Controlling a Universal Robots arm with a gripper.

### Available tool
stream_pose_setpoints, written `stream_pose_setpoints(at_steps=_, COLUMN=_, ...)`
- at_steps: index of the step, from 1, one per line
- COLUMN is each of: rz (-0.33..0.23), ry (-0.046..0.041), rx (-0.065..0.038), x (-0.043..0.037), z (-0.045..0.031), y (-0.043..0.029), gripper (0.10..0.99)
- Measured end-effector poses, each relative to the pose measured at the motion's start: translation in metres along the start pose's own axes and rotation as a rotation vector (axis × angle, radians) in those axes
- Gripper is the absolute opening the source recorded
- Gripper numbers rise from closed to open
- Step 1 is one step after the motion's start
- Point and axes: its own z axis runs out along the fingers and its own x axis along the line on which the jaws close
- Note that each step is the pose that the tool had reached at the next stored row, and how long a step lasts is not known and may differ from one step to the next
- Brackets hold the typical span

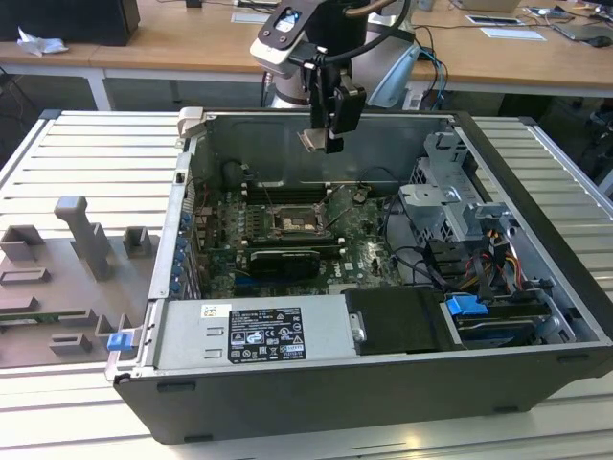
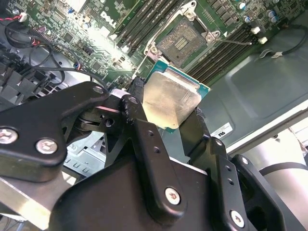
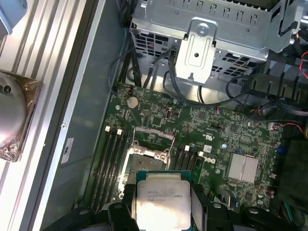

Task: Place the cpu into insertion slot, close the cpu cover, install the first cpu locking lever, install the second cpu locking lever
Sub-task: 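Place the cpu into insertion slot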

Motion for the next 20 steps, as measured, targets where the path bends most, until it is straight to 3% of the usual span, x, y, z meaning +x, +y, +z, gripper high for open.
stream_pose_setpoints(at_steps=20, rz=0.079, ry=-0.0064, rx=-0.001, x=0.0000, z=0.0006, y=-0.0001, gripper=0.541)
